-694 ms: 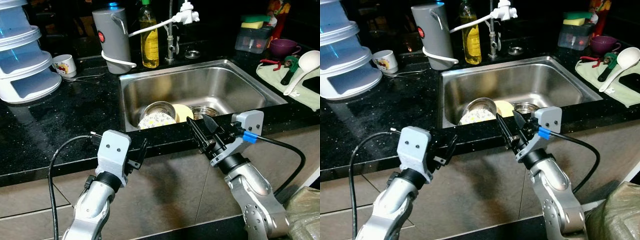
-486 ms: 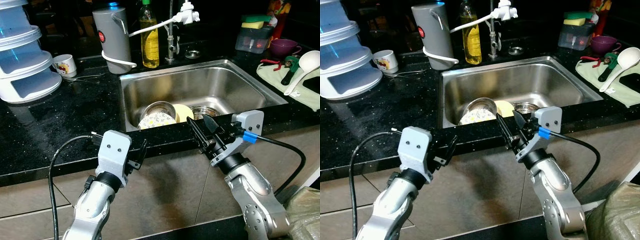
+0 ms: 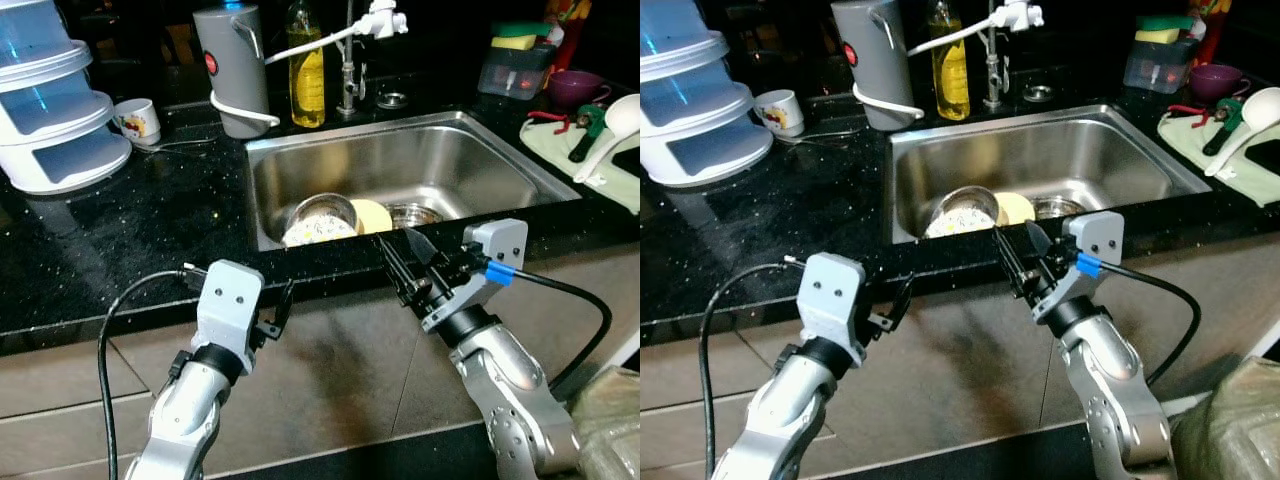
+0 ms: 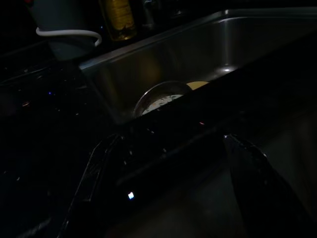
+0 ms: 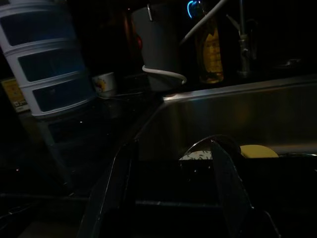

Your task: Kitchen organization

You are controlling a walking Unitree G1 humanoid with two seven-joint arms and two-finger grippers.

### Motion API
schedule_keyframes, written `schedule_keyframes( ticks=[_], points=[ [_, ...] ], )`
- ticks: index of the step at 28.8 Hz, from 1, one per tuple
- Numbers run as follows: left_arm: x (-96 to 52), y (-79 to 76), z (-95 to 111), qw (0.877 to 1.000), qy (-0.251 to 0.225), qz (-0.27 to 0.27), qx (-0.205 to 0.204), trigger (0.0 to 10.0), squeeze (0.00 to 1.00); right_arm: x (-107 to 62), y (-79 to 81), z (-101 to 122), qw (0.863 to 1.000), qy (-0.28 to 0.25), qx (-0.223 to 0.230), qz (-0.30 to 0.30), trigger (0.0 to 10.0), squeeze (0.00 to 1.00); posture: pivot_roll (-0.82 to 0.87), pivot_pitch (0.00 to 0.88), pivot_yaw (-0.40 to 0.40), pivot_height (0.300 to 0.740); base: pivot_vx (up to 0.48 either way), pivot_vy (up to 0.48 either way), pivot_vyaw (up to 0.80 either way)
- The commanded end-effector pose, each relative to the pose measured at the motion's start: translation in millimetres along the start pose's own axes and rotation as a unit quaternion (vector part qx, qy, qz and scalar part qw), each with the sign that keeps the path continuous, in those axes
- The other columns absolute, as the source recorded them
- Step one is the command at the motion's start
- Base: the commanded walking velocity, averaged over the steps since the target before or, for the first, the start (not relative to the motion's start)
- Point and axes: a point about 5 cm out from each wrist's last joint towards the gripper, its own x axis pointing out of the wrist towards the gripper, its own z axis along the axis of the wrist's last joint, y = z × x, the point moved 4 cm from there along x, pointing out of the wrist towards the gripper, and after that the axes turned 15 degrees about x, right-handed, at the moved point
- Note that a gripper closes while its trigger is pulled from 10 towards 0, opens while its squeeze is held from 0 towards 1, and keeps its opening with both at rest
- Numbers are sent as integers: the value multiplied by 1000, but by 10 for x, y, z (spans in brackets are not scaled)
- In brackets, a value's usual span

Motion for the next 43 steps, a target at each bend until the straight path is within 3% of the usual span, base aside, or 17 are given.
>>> schedule_keyframes(
  ticks=[1,13,27,35,43],
  points=[
    [4,-26,-45,1000,11,-8,3,10000,0,8,2,-30,1000,8,2,2,10000,0,-64,0,64,740,-345,0,0],
    [8,-35,-54,1000,12,-11,-1,10000,0,10,8,-48,1000,13,0,5,10000,0,-67,0,62,740,-333,0,0],
    [69,101,-168,1000,26,1,-1,10000,0,9,9,-49,1000,22,-17,9,10000,0,-71,0,61,740,0,0,0],
    [113,210,-295,999,41,8,12,10000,0,-7,-62,-40,999,28,-34,7,10000,0,-72,0,59,740,0,0,797],
    [120,103,-281,999,33,-15,28,10000,0,-30,-68,-19,999,29,-30,16,10000,0,-75,0,61,740,0,0,800]
  ],
)
